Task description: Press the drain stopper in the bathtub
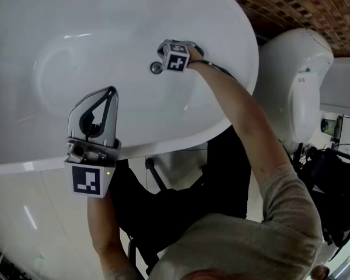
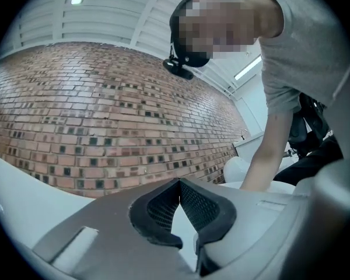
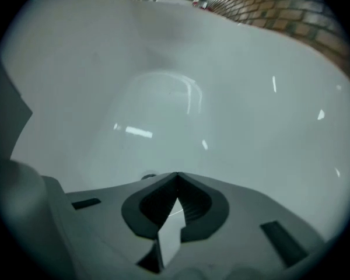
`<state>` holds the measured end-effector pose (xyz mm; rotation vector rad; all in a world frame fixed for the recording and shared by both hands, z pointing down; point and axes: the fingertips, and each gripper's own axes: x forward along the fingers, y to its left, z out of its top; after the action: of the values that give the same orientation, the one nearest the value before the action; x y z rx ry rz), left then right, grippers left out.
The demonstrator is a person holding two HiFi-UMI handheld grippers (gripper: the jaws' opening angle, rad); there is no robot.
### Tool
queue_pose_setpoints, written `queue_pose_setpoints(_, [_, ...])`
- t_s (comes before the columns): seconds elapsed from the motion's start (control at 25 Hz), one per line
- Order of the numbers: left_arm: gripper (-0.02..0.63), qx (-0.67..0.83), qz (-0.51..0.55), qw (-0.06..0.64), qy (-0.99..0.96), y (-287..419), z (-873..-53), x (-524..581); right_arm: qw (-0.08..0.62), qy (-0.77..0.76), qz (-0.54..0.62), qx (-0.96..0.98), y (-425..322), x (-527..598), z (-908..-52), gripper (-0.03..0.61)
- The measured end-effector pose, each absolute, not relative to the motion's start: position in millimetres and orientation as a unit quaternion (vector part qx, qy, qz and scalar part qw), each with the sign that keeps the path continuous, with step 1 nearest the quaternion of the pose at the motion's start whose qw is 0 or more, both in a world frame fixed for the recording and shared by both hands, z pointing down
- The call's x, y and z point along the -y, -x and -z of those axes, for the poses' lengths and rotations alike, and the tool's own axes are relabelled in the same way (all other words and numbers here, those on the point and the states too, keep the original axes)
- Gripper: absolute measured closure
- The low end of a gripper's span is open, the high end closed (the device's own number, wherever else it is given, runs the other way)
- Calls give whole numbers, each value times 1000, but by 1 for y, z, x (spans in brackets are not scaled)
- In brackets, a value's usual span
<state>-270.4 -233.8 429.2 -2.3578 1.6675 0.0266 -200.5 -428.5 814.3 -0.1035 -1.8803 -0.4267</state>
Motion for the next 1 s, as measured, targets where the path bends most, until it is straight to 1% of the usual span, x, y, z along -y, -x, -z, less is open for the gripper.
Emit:
queue_pose_setpoints(0.12, [624, -597, -13, 104, 795, 282, -432, 230, 467, -15, 143, 873, 201, 424, -699, 577])
queue_pose_setpoints(0.2, [624, -614, -20, 92, 783, 288, -414, 218, 368, -42, 106, 923, 197, 403, -605, 577])
queue_pose_setpoints(0.36, [624, -596, -40, 150, 788, 272, -315, 196, 155, -86, 68, 982, 160, 362, -403, 578])
queue_pose_setpoints(0.52, [624, -584, -44, 189, 788, 238, -232, 152, 12, -85, 75, 993, 112, 297, -265, 578])
queue_pose_setpoints(0.6, [624, -571, -53, 208, 793, 208, -199, 123, -35, -67, 98, 992, 84, 252, -218, 578])
queue_pose_setpoints(0.72, [624, -535, -72, 246, 805, 153, -159, 85, -77, -58, 150, 984, 36, 192, -162, 578])
queue_pose_setpoints(0.84, [624, -505, -81, 272, 815, 112, -133, 51, -102, -62, 193, 974, 2, 145, -118, 578])
queue_pose_setpoints(1.0, [624, -484, -93, 297, 818, 83, -107, 3, -128, -62, 235, 961, -29, 84, -74, 578])
